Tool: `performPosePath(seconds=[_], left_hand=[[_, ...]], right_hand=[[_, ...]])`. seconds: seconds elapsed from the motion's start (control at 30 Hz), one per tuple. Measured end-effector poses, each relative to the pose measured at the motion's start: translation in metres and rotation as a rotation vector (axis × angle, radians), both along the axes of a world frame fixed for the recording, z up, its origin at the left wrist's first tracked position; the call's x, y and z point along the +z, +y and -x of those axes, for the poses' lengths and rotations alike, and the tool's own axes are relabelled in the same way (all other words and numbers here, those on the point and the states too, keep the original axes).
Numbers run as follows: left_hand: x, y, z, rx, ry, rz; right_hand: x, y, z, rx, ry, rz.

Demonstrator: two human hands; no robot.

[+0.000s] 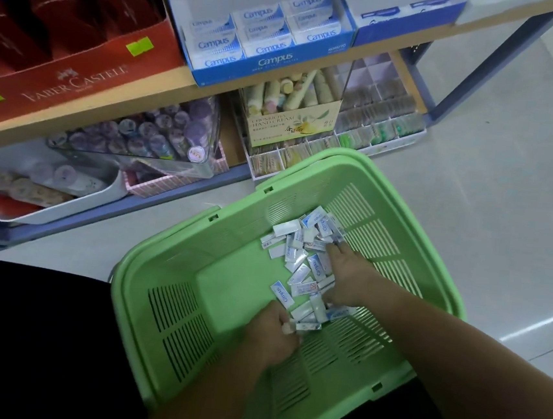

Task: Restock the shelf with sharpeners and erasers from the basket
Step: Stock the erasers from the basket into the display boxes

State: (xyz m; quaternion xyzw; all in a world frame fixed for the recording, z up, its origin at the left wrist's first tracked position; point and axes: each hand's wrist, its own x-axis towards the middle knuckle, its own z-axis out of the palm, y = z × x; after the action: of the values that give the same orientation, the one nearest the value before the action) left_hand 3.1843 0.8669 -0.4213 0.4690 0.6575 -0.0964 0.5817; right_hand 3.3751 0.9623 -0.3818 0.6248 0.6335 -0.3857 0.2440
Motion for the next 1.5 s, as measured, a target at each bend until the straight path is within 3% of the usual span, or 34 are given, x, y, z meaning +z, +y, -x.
performPosePath(seconds=[0.1, 0.23, 0.33, 0.47, 0.57, 0.67, 0.77, 0.9, 1.03, 1.17, 1.33, 1.5], left_hand=[[-0.002, 0.003, -0.003, -0.029, -0.057, 0.032], [-0.008, 0.002, -0.008, -0.050, -0.094, 0.036], [-0.005, 0.007, -0.009, 0.180, -0.043, -0.002], [-0.006, 0.024, -0.006, 0.456, 0.030, -0.252], [-0.010, 0.040, -0.008, 0.514, 0.054, -0.333], [-0.008, 0.062, -0.010, 0.372, 0.115, -0.554], [-0.007, 0.084, -0.009, 0.012, 0.146, -0.750], [-0.007, 0.092, -0.010, -0.242, 0.174, -0.712], [-0.007, 0.091, -0.013, -0.260, 0.193, -0.675], [-0.018, 0.082, -0.002, -0.317, 0.153, -0.769], [-0.021, 0.078, 0.002, -0.253, 0.107, -0.656], [-0.021, 0.080, 0.003, -0.070, 0.112, -0.624]], right_hand=[[-0.001, 0.004, -0.004, -0.081, 0.077, -0.028], [-0.001, -0.001, -0.003, 0.059, 0.022, -0.096], [0.001, 0.003, 0.001, 0.176, 0.002, -0.134], [0.005, 0.011, 0.007, 0.033, 0.089, -0.155], [0.006, 0.009, 0.014, 0.095, 0.089, -0.414], [0.000, 0.015, 0.019, -0.060, 0.175, -0.644], [-0.004, 0.021, 0.027, -0.206, 0.202, -0.494], [-0.008, 0.017, 0.034, -0.270, 0.236, -0.430], [-0.009, 0.022, 0.027, -0.364, 0.276, -0.208], [-0.013, 0.029, 0.023, -0.304, 0.326, -0.242], [-0.019, 0.034, 0.007, -0.113, 0.269, -0.185], [-0.020, 0.042, 0.012, 0.109, 0.081, -0.168]])
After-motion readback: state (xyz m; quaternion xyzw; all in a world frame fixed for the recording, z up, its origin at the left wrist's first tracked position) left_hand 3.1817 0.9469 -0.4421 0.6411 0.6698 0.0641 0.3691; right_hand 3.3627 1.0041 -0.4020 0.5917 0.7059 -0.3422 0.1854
